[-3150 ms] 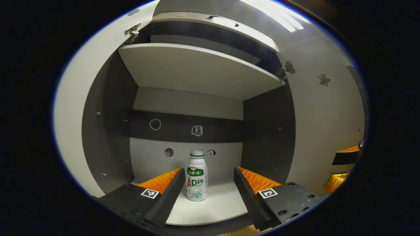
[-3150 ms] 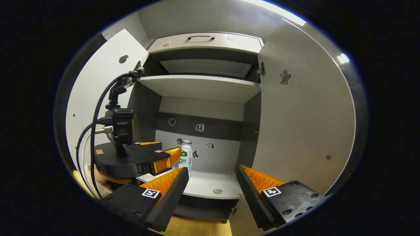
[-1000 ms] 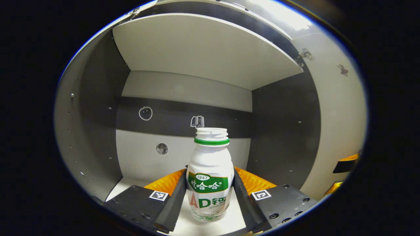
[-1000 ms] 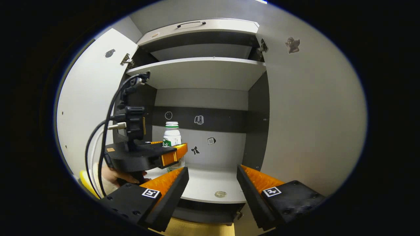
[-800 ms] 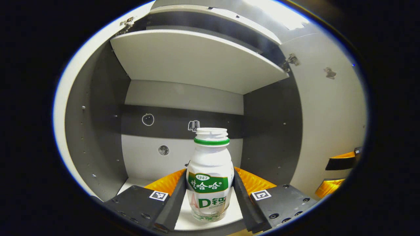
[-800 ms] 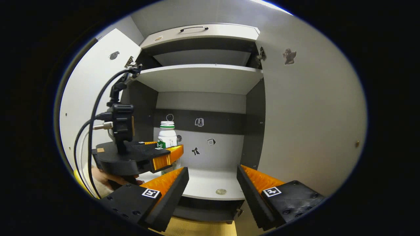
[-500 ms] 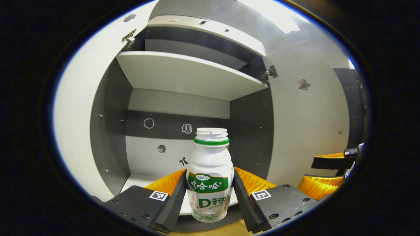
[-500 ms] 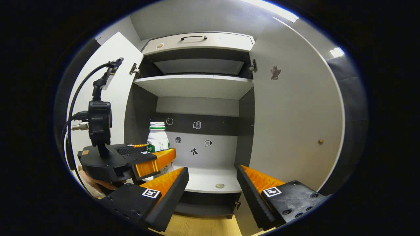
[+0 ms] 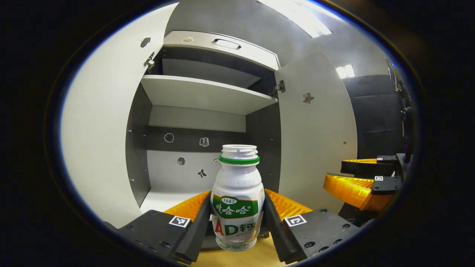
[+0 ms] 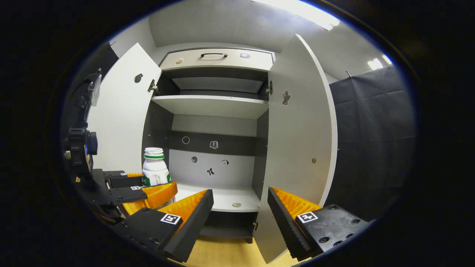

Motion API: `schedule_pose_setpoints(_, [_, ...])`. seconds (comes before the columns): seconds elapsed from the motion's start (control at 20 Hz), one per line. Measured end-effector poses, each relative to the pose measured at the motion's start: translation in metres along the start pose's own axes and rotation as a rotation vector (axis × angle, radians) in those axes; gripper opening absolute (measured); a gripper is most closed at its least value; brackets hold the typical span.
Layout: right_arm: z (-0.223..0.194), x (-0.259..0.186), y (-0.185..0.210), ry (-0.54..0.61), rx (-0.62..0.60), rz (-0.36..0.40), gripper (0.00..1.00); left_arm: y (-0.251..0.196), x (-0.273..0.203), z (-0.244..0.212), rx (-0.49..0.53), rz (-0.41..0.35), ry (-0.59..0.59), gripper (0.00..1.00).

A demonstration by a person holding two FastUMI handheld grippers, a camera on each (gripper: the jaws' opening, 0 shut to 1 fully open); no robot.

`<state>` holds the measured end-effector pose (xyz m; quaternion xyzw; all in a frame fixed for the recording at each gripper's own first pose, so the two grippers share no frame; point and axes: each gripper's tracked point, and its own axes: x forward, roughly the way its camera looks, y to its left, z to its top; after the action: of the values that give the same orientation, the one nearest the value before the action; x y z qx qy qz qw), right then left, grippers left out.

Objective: Grasp the bottle in the cabinet with the left hand and place it on the coaster, then close the right door with the right hand and the left door with the left hand.

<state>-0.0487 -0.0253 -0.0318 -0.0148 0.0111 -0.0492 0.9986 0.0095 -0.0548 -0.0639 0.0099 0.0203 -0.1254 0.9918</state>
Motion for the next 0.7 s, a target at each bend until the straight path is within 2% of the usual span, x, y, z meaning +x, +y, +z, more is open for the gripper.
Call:
schedule_pose_setpoints(0.35, [-0.017, -0.001, -0.016, 0.016, 0.024, 0.150, 0.98, -0.031, -0.037, -0.068, -0.071, 0.068, 0.049, 0.77])
schedule_pose_setpoints(0.55, [-0.037, -0.008, -0.020, 0.022, 0.038, 0.199, 0.98, -0.050, -0.068, -0.116, -0.075, 0.109, 0.071, 0.77])
schedule_pose_setpoints(0.7, [-0.055, -0.015, -0.021, 0.020, 0.026, 0.222, 0.97, -0.067, -0.086, -0.158, -0.097, 0.106, 0.088, 0.77])
